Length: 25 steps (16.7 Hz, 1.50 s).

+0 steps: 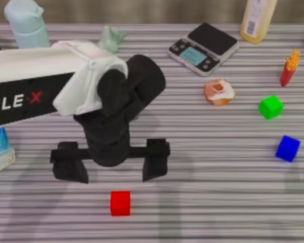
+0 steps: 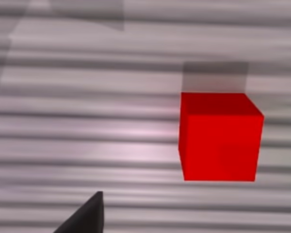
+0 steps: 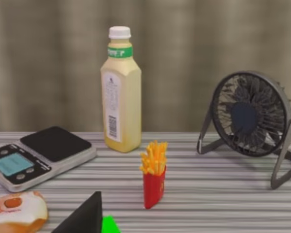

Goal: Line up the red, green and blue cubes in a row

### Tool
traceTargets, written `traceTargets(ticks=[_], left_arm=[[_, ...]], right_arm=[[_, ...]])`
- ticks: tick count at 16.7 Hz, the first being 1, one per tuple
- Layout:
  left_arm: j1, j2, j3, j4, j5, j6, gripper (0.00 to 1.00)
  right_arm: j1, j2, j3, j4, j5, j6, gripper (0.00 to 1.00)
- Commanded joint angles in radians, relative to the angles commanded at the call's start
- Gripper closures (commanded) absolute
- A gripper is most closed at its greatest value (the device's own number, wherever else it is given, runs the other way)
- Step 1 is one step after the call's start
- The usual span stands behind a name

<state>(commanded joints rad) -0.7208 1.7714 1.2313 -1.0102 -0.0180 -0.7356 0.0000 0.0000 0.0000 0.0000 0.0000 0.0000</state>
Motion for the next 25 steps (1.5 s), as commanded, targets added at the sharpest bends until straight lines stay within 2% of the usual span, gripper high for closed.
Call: traceTargets(ticks=[4,8,14,20,25], left_arm=[[0.023,-0.045,-0.035,0.031,-0.002,0.011,0.0],[0.107,-0.213,-0.171,0.133,-0.009,0.054,0.0],[0.303,-0.601,-0.522,0.34,-0.018,0.191,0.0],[0.511,-1.079,-0.908,0.571,-0.016,0.406,0.0],[0.643,-1.473,-1.122,0.781,-0.003,0.586,0.0]], right_arm=[[0.009,0.061,0.06,-0.042,-0.003,-0.009,0.0],[0.03,0.288,0.284,-0.182,-0.006,-0.04,0.0],[0.068,0.923,0.832,-0.51,-0.001,-0.111,0.0],[0.111,1.631,1.397,-0.875,0.005,-0.189,0.0],[0.141,2.068,1.786,-1.117,0.007,-0.239,0.0]])
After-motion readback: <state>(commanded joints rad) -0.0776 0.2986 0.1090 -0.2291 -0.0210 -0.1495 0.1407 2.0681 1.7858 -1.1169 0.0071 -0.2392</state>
